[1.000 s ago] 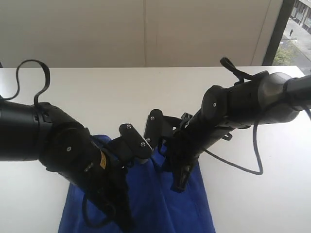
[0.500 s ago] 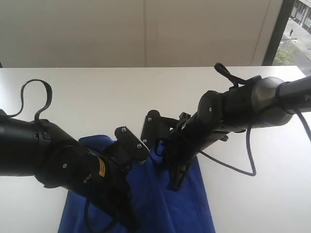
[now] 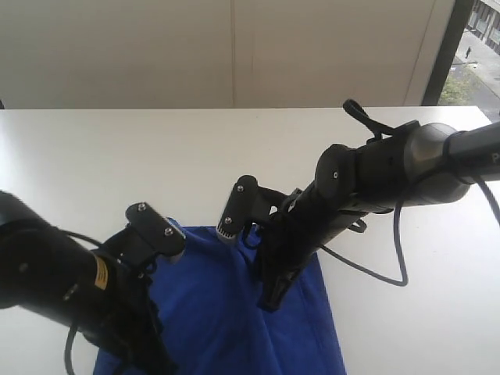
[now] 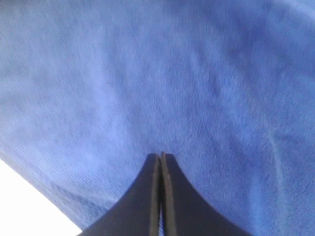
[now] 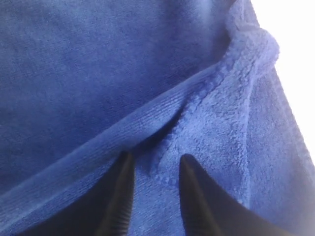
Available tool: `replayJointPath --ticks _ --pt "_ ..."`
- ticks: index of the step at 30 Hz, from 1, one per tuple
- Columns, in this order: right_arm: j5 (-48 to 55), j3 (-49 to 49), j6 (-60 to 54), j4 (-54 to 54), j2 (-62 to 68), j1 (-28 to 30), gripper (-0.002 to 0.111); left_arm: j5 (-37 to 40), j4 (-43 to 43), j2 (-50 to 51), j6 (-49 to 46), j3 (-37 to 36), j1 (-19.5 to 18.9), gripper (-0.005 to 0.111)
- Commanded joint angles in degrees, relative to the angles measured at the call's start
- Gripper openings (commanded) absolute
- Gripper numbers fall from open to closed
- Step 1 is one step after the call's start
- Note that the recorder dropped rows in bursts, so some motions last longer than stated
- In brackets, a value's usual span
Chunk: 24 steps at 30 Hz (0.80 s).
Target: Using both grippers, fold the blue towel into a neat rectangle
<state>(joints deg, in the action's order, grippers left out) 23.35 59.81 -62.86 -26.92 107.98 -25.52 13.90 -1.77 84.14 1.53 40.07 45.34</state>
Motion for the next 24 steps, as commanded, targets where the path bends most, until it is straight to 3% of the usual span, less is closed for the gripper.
replayJointPath --ticks 1,15,24 --pt "-1.04 0.13 0.52 -0.35 -0.53 -0.03 0.031 -6.05 -0.93 -0.51 4.09 -4.8 -0.04 0.0" --pt "-5.43 0.13 3.11 -0.35 3.1 -0.03 0.03 -9.73 -1.17 -0.51 7.25 -9.34 -0.04 0.0" --pt "-7.15 0.13 3.05 0.12 1.56 -0.03 0.001 -9.26 -1.17 2.21 7.25 -9.34 -0.04 0.0"
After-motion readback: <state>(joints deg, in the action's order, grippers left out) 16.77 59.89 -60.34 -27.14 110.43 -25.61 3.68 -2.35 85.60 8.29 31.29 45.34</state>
